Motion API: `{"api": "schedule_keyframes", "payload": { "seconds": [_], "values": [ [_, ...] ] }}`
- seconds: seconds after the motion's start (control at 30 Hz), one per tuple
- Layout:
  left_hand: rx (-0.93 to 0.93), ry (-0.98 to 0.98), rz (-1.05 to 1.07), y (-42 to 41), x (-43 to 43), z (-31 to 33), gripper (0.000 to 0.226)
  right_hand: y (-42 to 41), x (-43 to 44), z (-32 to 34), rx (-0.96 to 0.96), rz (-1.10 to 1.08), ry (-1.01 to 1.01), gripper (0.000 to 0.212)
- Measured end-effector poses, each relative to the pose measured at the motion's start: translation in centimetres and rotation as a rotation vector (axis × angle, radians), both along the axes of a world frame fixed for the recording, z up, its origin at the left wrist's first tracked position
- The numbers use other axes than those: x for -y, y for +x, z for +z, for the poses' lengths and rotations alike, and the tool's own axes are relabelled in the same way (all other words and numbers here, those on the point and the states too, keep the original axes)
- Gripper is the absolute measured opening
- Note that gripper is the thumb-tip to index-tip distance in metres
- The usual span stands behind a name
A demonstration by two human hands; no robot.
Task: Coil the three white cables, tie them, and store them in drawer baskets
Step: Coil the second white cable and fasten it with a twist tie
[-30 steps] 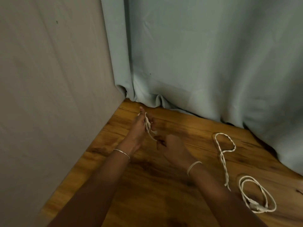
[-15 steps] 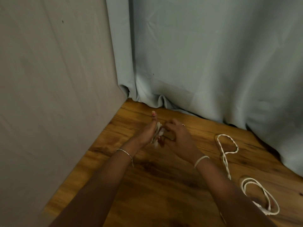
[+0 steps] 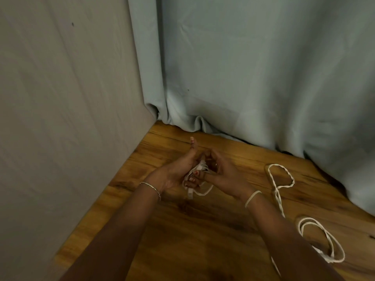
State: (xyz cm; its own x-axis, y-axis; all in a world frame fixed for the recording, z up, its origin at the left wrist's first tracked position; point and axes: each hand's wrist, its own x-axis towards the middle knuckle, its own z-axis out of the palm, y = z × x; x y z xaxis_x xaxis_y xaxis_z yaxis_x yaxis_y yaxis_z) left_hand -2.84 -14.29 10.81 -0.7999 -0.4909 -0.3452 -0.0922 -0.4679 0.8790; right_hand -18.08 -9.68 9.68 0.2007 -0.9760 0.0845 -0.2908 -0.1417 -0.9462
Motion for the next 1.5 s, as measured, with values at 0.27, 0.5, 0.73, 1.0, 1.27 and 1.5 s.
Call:
{"api": "schedule_keyframes", "payload": {
  "seconds": [0.27,0.5,0.73,1.0,1.27,1.5],
  "values": [
    [0.029,0.071,0.062,0.0,0.3,-0.8,0.089,0.1,0.0,-1.6,-0.105,-0.027,0.041,0.038],
    [0.078,0.119,0.384,-1.6,0.2,-1.4,0.103,1.3,0.2,-2.3,-0.174,-0.146,-0.094,0.039],
    [0.070,0.081,0.586,-2.9,0.0,-1.0,0.099,1.6,0.2,-2.7,-0.122,-0.267,-0.156,0.030],
    [-0.026,-0.179,0.483,-1.4,-0.9,-2.4,0.035,1.1,-0.2,-1.9,0.290,-0.475,0.000,0.014],
    [0.006,-0.423,0.471,-2.0,-2.8,-2.2,0.037,1.3,-0.8,-1.5,0.347,-0.557,-0.044,0.010],
    [0.071,-0.568,0.625,-3.1,-4.0,-3.1,0.031,1.3,-1.9,-1.5,0.389,-0.723,-0.093,0.009]
  ]
}}
